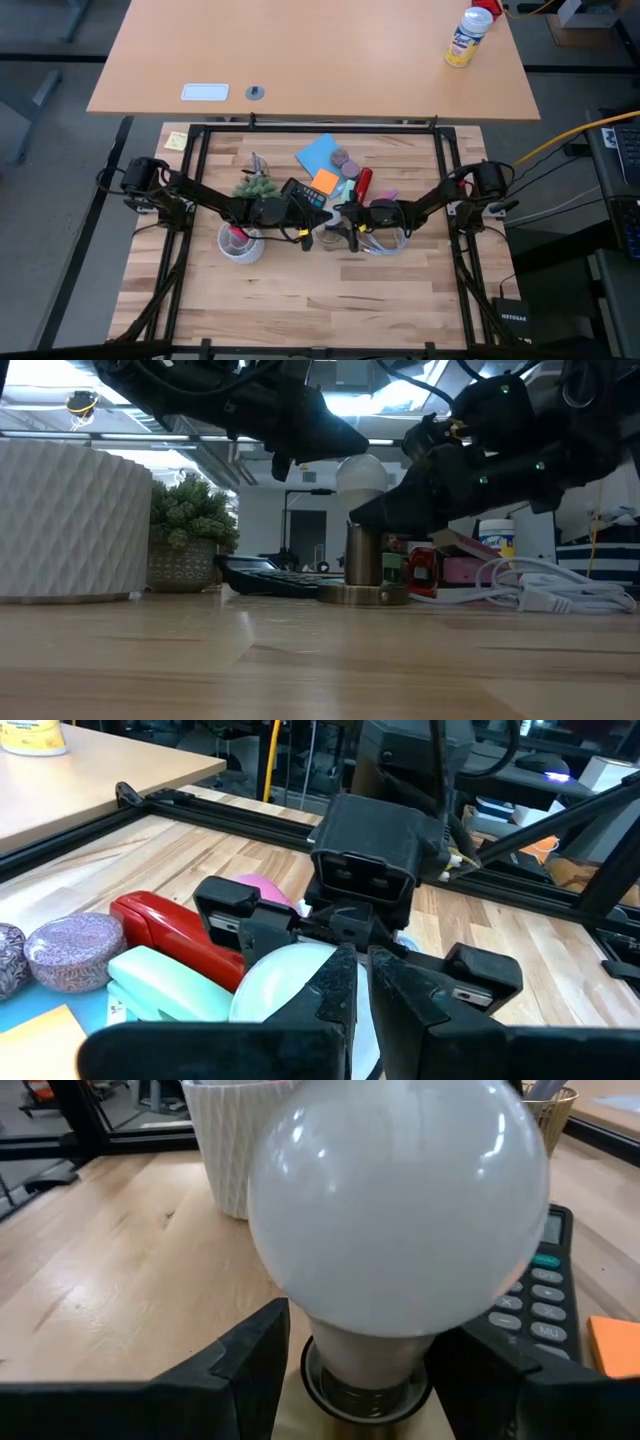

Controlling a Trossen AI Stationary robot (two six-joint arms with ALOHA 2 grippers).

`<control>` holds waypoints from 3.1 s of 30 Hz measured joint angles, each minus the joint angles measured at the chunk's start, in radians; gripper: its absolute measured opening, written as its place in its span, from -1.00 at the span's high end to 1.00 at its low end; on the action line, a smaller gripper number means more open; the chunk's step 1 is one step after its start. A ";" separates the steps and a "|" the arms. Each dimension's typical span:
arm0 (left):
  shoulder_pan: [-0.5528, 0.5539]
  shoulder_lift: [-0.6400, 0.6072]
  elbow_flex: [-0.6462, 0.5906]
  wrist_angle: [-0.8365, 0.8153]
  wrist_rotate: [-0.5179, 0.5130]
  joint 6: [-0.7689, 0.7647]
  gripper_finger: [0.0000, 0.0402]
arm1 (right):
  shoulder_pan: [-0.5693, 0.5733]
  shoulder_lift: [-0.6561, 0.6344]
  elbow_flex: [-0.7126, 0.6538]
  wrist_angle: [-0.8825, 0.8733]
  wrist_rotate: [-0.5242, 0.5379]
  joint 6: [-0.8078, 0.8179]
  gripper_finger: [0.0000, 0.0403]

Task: Screw lightbulb
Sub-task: Insert the lightbulb into the lamp

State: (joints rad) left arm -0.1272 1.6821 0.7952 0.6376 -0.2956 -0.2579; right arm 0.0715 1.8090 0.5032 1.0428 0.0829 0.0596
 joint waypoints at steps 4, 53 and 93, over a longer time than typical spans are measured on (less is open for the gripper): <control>0.000 0.000 0.000 0.000 0.000 0.000 0.89 | 0.001 -0.002 0.002 -0.022 0.018 -0.002 -0.10; -0.007 -0.001 0.002 -0.023 0.001 -0.019 0.89 | 0.002 0.010 0.034 -0.017 -0.043 0.011 -0.10; -0.016 0.000 0.000 -0.040 0.004 -0.028 0.89 | 0.000 -0.001 0.034 -0.090 0.012 -0.040 -0.10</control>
State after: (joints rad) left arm -0.1429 1.6825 0.7948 0.5976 -0.2916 -0.2855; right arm 0.0719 1.8084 0.5369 0.9533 0.0949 0.0200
